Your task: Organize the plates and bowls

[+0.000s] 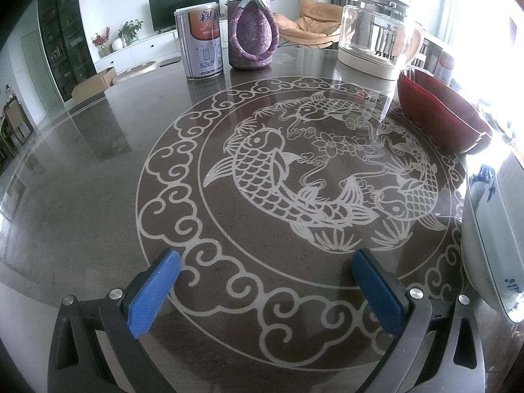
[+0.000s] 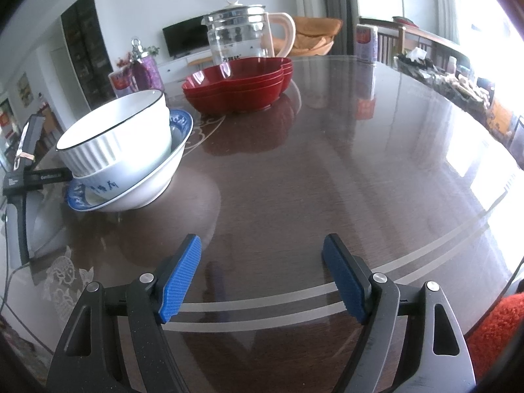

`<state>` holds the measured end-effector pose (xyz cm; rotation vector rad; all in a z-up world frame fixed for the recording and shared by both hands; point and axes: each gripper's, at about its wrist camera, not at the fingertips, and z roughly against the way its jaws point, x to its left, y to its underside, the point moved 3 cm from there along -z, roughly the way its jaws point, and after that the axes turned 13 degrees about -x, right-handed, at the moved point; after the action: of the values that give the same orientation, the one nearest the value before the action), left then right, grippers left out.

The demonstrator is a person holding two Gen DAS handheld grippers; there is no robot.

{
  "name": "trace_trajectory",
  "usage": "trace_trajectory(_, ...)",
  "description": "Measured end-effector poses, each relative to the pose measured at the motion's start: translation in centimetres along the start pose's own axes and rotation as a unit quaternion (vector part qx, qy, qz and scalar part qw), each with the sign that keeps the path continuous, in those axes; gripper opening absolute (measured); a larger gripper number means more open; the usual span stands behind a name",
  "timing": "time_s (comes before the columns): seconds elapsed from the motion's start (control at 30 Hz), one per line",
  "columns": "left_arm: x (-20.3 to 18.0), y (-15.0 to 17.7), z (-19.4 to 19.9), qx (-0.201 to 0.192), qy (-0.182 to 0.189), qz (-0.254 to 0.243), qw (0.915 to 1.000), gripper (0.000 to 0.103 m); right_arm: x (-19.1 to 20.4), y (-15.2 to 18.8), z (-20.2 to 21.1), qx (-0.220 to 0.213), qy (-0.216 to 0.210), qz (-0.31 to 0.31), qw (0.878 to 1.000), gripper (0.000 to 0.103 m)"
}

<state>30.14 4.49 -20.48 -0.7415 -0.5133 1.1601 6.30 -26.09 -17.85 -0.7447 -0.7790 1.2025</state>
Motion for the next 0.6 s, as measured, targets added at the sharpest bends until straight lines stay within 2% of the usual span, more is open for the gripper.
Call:
trace_trajectory(0.07, 0.0, 0.0, 0.0, 0.0, 0.0, 0.0, 1.0, 0.103, 0.2, 0.1, -0.1, 0.001, -0.002, 0.004, 1.0, 0.085)
trace_trajectory(0.2, 0.0, 0.0, 0.0, 0.0, 0.0, 0.0, 1.0, 0.103, 0.6, 0.2, -0.3, 0.005, 0.004, 0.026, 1.0, 0.085)
trace_trajectory(0.47, 0.0, -0.1, -0.3, 0.008, 0.007, -0.005, 0.9999, 0.103, 0.7, 0.4, -0.3, 0.001, 0.007, 0.027, 1.0, 0.085)
trace_trajectory(0.5, 0.3, 0.1, 0.1, 0.015, 0.004, 0.0, 0.9999, 0.103, 0.9, 0.5, -0.4, 0.002, 0.009, 0.036, 0.999, 0.085)
trace_trajectory(0.57, 1.0, 0.5, 1.2, 0.023, -0.001, 0.04, 0.9989, 0.101, 1.0, 0.6, -0.3, 0.004, 0.011, 0.046, 0.999, 0.085)
trace_trajectory(0.6, 1.4, 0.9, 2.2, 0.022, 0.02, 0.076, 0.9967, 0.101, 1.1, 0.6, -0.3, 0.005, 0.011, 0.051, 0.999, 0.085)
